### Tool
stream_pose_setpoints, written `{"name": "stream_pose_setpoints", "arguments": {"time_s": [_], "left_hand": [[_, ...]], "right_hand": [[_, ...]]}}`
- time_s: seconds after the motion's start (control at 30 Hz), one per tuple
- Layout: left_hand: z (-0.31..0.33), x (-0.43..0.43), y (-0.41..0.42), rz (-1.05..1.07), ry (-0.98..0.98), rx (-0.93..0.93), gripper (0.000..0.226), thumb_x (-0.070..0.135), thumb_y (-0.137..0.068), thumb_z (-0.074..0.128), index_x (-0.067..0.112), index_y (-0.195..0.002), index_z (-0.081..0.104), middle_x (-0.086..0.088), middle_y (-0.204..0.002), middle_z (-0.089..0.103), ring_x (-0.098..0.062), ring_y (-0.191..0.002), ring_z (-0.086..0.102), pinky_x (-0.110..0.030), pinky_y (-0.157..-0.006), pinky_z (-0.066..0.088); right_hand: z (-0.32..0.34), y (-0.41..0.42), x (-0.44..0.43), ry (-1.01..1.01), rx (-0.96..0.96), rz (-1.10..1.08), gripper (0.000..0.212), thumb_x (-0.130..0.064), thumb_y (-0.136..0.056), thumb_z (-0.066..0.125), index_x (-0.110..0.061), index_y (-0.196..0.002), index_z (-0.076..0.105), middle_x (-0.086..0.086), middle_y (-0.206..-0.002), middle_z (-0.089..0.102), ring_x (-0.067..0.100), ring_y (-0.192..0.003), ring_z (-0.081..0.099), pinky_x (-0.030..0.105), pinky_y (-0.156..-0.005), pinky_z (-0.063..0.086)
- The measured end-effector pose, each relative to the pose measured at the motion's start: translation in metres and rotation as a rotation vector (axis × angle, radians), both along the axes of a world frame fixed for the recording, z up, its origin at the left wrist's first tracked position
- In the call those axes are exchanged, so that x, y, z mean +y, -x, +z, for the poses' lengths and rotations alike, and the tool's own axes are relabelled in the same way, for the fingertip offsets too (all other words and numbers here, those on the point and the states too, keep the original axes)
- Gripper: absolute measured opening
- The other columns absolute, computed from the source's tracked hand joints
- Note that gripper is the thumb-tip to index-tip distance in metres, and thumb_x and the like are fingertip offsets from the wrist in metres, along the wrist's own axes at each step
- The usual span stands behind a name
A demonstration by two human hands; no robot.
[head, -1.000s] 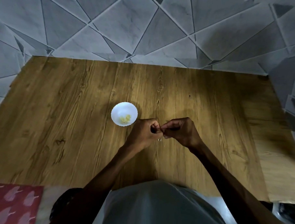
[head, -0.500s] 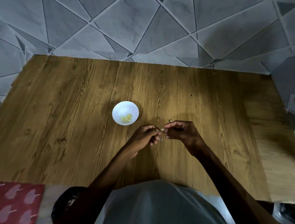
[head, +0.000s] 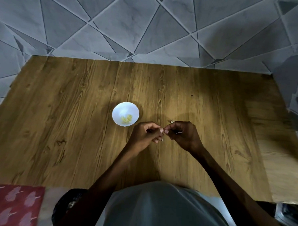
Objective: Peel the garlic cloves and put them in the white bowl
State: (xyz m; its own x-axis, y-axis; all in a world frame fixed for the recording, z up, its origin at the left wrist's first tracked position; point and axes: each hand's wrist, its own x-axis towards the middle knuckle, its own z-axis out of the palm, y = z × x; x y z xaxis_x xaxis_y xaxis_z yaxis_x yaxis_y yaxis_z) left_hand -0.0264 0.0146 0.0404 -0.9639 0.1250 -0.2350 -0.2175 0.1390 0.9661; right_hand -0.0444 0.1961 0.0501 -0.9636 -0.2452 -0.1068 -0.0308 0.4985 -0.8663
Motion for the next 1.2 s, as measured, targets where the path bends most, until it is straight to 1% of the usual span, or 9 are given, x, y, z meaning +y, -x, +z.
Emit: {"name": "stream_pose_setpoints", "arguments": {"time_s": [0.17, 0.4, 0.53, 0.63, 0.73, 0.83, 0.93, 1.1, 1.2], "left_hand": [[0.011, -0.003, 0.002, -0.019, -0.089, -0.171, 0.012, 0.012, -0.093, 0.063, 0.004, -0.096, 0.071, -0.013, -0.083, 0.073, -0.014, -0.071, 0.068, -0.021, -0.058, 0.05], [0.017, 0.003, 0.001, -0.04, 0.066, -0.091, 0.015, 0.013, -0.095, 0.056, 0.006, -0.092, 0.068, 0.008, -0.061, 0.062, -0.004, -0.057, 0.053, -0.019, -0.052, 0.041], [0.017, 0.005, 0.0, -0.082, 0.098, -0.114, 0.018, 0.022, -0.095, 0.054, 0.012, -0.095, 0.069, 0.01, -0.059, 0.056, -0.005, -0.056, 0.048, -0.02, -0.054, 0.038], [0.018, 0.005, 0.001, -0.114, 0.08, -0.151, 0.018, 0.027, -0.094, 0.054, 0.016, -0.091, 0.068, 0.01, -0.059, 0.054, -0.006, -0.056, 0.045, -0.024, -0.057, 0.038], [0.02, 0.006, 0.002, -0.1, -0.12, -0.26, 0.028, 0.016, -0.099, 0.046, 0.018, -0.076, 0.063, 0.005, -0.061, 0.053, -0.008, -0.056, 0.043, -0.017, -0.052, 0.035], [0.019, 0.008, 0.003, -0.034, -0.307, -0.41, 0.025, 0.011, -0.097, 0.045, 0.014, -0.077, 0.058, 0.003, -0.063, 0.051, -0.009, -0.058, 0.043, -0.018, -0.049, 0.032], [0.016, 0.003, 0.001, -0.004, -0.348, -0.475, 0.019, 0.014, -0.096, 0.047, 0.015, -0.081, 0.057, 0.004, -0.063, 0.052, -0.008, -0.057, 0.045, -0.019, -0.05, 0.032], [0.013, -0.004, -0.001, -0.015, -0.169, -0.376, 0.024, 0.018, -0.098, 0.044, 0.014, -0.081, 0.058, 0.0, -0.066, 0.055, -0.012, -0.059, 0.047, -0.022, -0.051, 0.033], [0.014, -0.005, -0.002, -0.013, -0.156, -0.227, 0.016, 0.014, -0.099, 0.051, 0.007, -0.093, 0.064, -0.007, -0.074, 0.064, -0.015, -0.065, 0.059, -0.023, -0.056, 0.045]], "right_hand": [[0.002, -0.003, -0.007, -0.148, 0.263, 0.04, 0.006, -0.011, -0.084, 0.076, -0.016, -0.088, 0.075, -0.009, -0.081, 0.071, -0.001, -0.075, 0.066, 0.009, -0.068, 0.05], [0.009, -0.003, -0.009, -0.181, 0.303, 0.038, 0.006, -0.01, -0.083, 0.075, -0.014, -0.086, 0.074, -0.007, -0.079, 0.071, 0.002, -0.073, 0.066, 0.025, -0.066, 0.057], [0.011, -0.003, -0.009, -0.163, 0.3, 0.046, 0.01, -0.005, -0.082, 0.074, -0.014, -0.086, 0.074, -0.007, -0.078, 0.071, 0.002, -0.073, 0.066, 0.024, -0.066, 0.058], [0.01, -0.003, -0.008, -0.147, 0.267, 0.04, 0.013, -0.005, -0.081, 0.075, -0.017, -0.086, 0.074, -0.01, -0.078, 0.07, 0.001, -0.073, 0.066, 0.019, -0.066, 0.056], [0.011, -0.003, -0.009, -0.072, 0.209, 0.022, 0.011, -0.007, -0.084, 0.074, -0.018, -0.087, 0.073, -0.011, -0.079, 0.07, 0.001, -0.076, 0.068, 0.013, -0.068, 0.052], [0.011, -0.002, -0.008, 0.066, 0.134, -0.006, 0.009, -0.006, -0.086, 0.072, -0.015, -0.089, 0.073, -0.007, -0.081, 0.072, 0.007, -0.077, 0.069, 0.022, -0.07, 0.056], [0.011, -0.002, -0.007, 0.212, 0.036, -0.016, 0.007, -0.005, -0.088, 0.071, -0.008, -0.093, 0.074, 0.0, -0.083, 0.073, 0.012, -0.075, 0.069, 0.027, -0.067, 0.056], [0.008, -0.003, -0.005, 0.285, -0.112, -0.073, 0.008, -0.011, -0.09, 0.068, -0.008, -0.095, 0.074, 0.006, -0.083, 0.074, 0.021, -0.077, 0.069, 0.028, -0.068, 0.057], [0.005, -0.002, -0.004, 0.267, -0.149, -0.088, 0.01, -0.015, -0.092, 0.067, -0.008, -0.095, 0.074, 0.007, -0.082, 0.074, 0.023, -0.077, 0.07, 0.029, -0.068, 0.057]]}}
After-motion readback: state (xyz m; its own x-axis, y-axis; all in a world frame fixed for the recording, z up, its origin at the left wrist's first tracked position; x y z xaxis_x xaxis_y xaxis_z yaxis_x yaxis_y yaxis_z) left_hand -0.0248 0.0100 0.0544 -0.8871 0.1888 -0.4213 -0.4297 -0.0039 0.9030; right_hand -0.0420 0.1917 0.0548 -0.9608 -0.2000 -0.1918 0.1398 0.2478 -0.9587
